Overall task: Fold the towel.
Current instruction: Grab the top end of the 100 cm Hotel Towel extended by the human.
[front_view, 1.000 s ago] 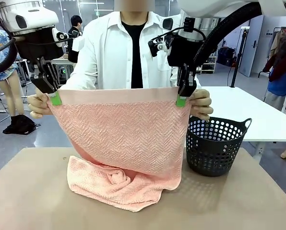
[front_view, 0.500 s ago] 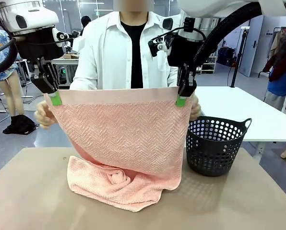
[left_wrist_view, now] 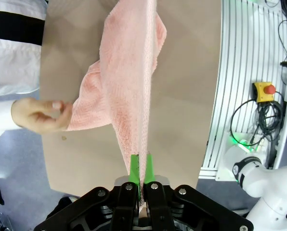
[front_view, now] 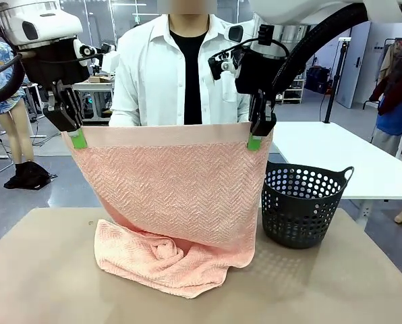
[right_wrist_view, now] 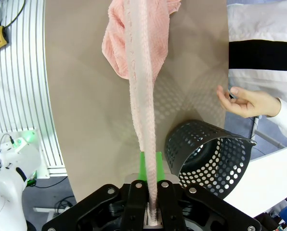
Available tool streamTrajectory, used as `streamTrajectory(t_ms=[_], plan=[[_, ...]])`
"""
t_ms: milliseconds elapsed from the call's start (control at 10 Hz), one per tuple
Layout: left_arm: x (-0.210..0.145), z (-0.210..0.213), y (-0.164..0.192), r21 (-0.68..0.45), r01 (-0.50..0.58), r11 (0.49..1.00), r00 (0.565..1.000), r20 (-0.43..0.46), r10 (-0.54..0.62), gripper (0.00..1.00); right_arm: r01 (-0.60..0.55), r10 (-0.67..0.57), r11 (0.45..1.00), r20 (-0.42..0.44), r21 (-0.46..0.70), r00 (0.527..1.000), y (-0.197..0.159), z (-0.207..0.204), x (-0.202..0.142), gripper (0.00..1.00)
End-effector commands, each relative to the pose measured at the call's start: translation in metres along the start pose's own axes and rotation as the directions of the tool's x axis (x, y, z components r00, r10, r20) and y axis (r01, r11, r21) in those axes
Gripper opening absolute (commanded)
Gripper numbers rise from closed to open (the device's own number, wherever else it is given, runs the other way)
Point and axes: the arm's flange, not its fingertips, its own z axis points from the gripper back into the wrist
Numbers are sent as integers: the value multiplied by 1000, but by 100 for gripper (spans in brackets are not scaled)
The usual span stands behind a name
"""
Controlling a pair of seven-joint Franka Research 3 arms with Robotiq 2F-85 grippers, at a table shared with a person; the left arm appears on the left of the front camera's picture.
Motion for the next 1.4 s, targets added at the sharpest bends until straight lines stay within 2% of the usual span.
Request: streamTrajectory(t_ms=[0, 1300], plan=[[-1, 2, -1, 3, -1, 1000, 1000, 1, 1, 0, 0, 0, 1000, -3, -2, 1000, 0, 0, -1, 0], [-1, 2, -1, 3, -1, 1000, 1000, 1, 1, 0, 0, 0, 1000, -3, -2, 1000, 0, 0, -1, 0]])
